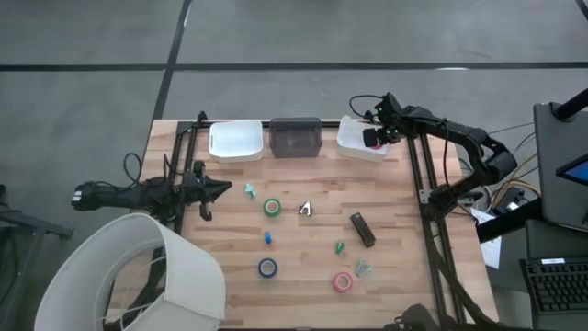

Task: Pick and place Stapler, Stapler remover, tape
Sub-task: Put the red tape into the right white bin, then put the green tape into the right white bin

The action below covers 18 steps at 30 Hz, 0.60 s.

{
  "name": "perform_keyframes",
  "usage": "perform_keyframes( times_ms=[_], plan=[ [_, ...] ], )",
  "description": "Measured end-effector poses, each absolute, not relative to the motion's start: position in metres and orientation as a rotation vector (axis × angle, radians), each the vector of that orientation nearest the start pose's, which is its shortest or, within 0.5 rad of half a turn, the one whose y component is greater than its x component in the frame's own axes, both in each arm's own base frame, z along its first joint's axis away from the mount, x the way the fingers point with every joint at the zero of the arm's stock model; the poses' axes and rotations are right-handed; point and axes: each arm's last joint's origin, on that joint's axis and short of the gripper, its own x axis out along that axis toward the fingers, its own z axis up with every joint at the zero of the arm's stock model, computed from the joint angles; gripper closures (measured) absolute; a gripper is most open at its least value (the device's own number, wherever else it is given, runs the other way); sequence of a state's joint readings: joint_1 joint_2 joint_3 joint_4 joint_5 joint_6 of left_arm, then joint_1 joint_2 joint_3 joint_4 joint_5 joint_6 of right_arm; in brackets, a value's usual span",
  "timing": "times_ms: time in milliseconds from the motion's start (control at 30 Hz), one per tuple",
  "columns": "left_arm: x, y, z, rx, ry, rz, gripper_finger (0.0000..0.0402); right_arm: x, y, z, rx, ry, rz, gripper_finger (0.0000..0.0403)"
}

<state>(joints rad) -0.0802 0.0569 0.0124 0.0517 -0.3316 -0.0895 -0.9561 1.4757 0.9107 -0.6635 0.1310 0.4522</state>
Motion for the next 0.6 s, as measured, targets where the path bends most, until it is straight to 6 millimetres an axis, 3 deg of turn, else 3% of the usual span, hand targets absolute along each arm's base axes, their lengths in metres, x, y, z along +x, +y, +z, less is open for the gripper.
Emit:
perform_keyframes(
  times_ms=[233, 600],
  plan=[
    [0.0994, 0.0015, 0.1682, -0.090, -0.018, 0.251, 0.0376, 0.1485, -0.2204, 0.1937, 0.881, 0.963, -1.221, 0.0357],
    [0.0994, 0.0015, 0.1682, -0.090, -0.018, 0.251, 0.0376, 0.1487, -0.2204, 0.1942, 0.880, 0.963, -1.220, 0.0295]
  ],
)
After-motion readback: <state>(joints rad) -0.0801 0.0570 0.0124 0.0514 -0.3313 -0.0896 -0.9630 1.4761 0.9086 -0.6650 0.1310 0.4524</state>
